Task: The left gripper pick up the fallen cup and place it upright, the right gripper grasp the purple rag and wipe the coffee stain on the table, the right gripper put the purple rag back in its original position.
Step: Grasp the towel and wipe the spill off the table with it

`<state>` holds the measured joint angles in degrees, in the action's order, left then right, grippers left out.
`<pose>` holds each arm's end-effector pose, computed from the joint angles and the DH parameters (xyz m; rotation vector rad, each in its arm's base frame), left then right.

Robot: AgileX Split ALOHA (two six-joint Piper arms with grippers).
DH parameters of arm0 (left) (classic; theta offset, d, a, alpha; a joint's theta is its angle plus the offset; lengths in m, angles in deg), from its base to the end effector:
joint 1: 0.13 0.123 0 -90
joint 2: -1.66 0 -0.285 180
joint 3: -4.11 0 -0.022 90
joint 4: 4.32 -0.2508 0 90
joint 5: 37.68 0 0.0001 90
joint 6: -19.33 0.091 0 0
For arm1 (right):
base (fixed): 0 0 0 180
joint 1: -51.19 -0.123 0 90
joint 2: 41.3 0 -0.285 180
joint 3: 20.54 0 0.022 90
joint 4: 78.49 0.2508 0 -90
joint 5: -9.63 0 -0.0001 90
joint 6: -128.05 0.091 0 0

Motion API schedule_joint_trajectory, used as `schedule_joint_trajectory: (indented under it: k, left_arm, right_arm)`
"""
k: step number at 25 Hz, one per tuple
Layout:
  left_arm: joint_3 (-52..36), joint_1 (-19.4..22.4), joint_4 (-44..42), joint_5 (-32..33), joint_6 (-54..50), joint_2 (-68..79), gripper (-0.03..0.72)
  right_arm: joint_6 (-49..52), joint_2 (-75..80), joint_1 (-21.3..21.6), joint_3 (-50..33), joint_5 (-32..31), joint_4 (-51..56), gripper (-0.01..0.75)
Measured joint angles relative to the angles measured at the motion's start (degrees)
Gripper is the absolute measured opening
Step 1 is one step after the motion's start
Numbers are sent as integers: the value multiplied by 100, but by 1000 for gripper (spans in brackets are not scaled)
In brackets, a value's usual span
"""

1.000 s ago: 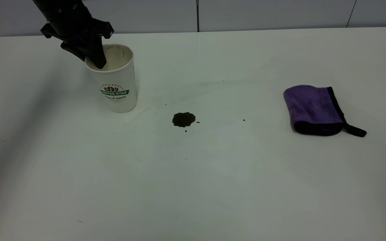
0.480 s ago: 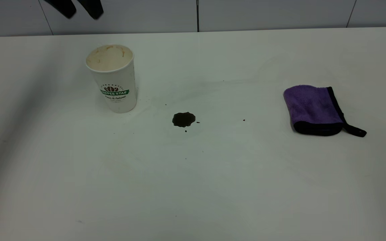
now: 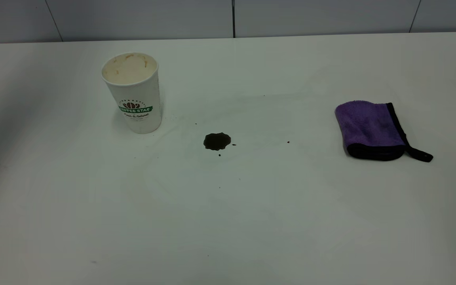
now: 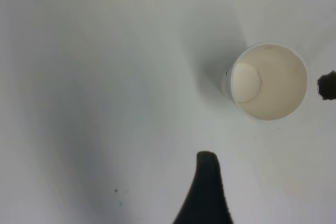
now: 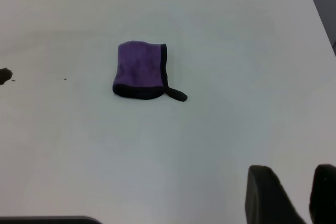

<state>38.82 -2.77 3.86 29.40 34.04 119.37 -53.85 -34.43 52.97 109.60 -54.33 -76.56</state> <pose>0.4230 -0.0314 0.3496 0.3666 2.5798 -0.1167 -0.0071 0.0030 0.2666 -0.0048 2.1059 0.0022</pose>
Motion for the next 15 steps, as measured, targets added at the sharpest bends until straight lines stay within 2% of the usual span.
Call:
schedule_joint_trajectory:
  k: [4, 15]
  left_arm:
    - [-692, 26, -72, 0, -209, -872, 642]
    - [-3659, 28, -87, 4, -259, -3827, 436]
  right_arm:
    - [0, 0, 0, 0, 0, 0, 240]
    - [0, 0, 0, 0, 0, 0, 240]
